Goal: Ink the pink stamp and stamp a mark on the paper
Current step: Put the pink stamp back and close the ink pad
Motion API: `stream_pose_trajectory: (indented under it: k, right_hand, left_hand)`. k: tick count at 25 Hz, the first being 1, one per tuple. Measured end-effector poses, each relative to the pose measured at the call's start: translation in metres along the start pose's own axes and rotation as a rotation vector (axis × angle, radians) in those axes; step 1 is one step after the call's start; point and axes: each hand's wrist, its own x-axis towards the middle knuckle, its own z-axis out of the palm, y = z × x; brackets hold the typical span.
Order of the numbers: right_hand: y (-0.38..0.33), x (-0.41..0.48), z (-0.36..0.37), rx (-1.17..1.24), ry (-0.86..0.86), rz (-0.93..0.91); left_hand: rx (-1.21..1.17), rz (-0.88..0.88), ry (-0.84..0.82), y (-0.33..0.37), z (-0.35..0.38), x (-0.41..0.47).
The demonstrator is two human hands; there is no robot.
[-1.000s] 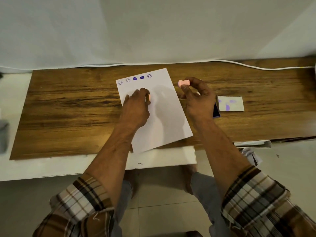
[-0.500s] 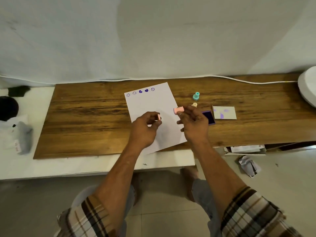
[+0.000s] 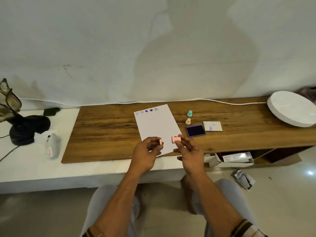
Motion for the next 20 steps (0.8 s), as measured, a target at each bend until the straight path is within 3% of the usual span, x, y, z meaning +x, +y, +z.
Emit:
stream_pose_trajectory:
  k: [12, 20]
  right_hand:
    - [-0.109, -0.051, 0.001, 0.107, -0.127, -0.323]
    - [-0.131, -0.072, -0.015, 0.097, -0.169, -0.349]
  left_hand:
    - [-0.158, 0.3, -0.015, 0.119, -0.01, -0.048]
    - [-0.097, 0.365, -0.055, 0.15, -0.017, -0.077]
